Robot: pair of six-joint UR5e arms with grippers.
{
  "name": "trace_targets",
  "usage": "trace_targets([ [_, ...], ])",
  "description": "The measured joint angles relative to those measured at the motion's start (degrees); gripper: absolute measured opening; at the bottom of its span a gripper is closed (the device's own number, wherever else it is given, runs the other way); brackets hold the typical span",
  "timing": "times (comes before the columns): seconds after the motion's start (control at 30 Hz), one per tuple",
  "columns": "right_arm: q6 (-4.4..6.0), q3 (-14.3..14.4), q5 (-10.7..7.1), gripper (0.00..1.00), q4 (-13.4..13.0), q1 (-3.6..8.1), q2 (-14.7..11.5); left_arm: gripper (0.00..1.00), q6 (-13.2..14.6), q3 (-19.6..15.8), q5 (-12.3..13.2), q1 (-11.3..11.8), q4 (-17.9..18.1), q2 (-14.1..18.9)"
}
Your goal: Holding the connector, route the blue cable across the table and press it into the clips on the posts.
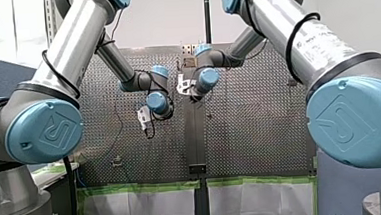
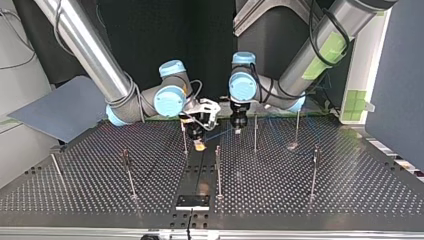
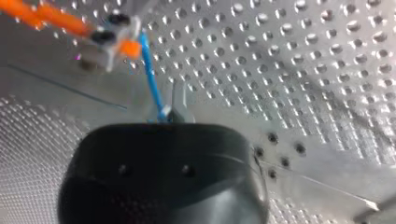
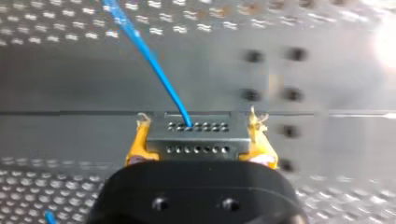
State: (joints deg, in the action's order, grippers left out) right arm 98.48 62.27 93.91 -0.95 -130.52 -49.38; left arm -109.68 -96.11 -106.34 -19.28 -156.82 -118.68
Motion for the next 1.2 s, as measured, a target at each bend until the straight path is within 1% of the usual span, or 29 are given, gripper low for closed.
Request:
trace_targets([
  [0.1,0.28,0.0,-0.11,0.00,0.1,0.01,-1.3,0.00,-0.1,-0.3,-0.3,-0.1,-0.9,0.8],
  [0.23,0.46,0.0,-0.19,0.00,0.4,0.07,-2.5,0.00,-0.4,-0.5,-0.4,-0.1,-1.3,3.0],
  [0.37,0.38,0.0,-0.26,0.00,1.0,-0.18,-2.9,0.00,-0.8,-0.5,-0.4,-0.2,-1.4,5.4],
  [0.5,0.20,0.1,-0.28,0.00,1.6,-0.45,-3.7,0.00,-1.0,-0.5,-0.4,-0.2,-1.7,7.2],
  [0.6,0.30,0.0,-0.29,0.00,1.8,-0.47,-4.9,0.00,-1.0,-0.5,-1.0,-0.2,-2.4,8.5],
  [0.67,0.40,0.1,-0.38,0.00,1.9,-0.35,-5.9,0.00,-1.1,-0.5,-1.9,-0.3,-3.0,9.5],
  [0.8,0.62,0.1,-1.11,0.00,2.7,-0.14,-7.8,0.00,-1.1,-0.5,-3.0,-0.3,-4.0,11.5],
  [0.97,1.44,0.1,-1.78,0.00,4.3,-0.06,-10.8,0.00,-1.1,-0.5,-3.5,-0.5,-5.5,14.1],
  [1.07,1.56,0.1,-1.85,0.00,5.7,-0.05,-12.6,0.00,-1.0,-0.5,-3.5,-0.6,-6.4,15.3],
  [1.2,1.61,0.1,-1.86,0.00,7.1,-0.06,-14.0,0.00,-0.9,-0.5,-3.7,-0.9,-7.6,16.1],
])
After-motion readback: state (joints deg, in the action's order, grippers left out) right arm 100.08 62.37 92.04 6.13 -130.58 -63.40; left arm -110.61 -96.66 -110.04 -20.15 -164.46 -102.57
